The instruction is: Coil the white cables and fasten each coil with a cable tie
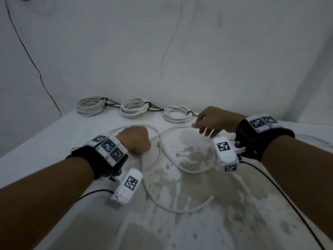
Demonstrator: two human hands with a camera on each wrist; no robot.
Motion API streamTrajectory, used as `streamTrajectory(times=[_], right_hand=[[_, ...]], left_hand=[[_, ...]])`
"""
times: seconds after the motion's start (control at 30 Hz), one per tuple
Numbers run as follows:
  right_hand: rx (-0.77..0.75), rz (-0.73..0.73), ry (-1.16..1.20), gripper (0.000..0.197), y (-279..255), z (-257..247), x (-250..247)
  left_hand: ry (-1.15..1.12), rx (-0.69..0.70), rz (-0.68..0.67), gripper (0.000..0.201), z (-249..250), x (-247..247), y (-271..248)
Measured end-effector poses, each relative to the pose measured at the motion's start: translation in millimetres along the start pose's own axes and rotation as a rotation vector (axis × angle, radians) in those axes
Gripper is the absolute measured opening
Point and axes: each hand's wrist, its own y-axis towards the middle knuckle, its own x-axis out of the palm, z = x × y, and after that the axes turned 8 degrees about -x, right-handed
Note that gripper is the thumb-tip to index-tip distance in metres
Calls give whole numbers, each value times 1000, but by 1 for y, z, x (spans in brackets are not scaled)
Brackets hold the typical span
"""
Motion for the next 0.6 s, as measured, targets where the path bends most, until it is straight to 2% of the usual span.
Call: streamTrajectory(times=[0.03, 0.07, 0.2, 0.33, 0.4, 0.5, 0.57, 0.6], right_hand=[[8, -40, -15, 28, -12, 1, 0], [21, -51, -43, 31, -24, 0, 2], [57, -11, -95, 57, -70, -17, 9], [-77, 226, -256, 69, -108, -60, 3], [-65, 285, -336, 74, -125, -76, 0], [101, 266, -269, 74, -146, -78, 3], [154, 372, -33, 58, -150, -69, 4], [154, 469, 217, 48, -145, -59, 4]], left_hand=[[-60, -14, -21, 30, 2, 0, -9], [-228, -39, -64, 29, 3, -1, -14], [-1194, -171, -139, 14, 18, -30, -31], [-1819, -173, -134, 32, 49, -57, -53], [-2015, -154, -104, 35, 72, -64, -69], [-2127, -111, -21, 28, 103, -66, -88], [-2171, -78, -34, 20, 118, -64, -96], [-2184, -65, -51, 19, 124, -61, -97]])
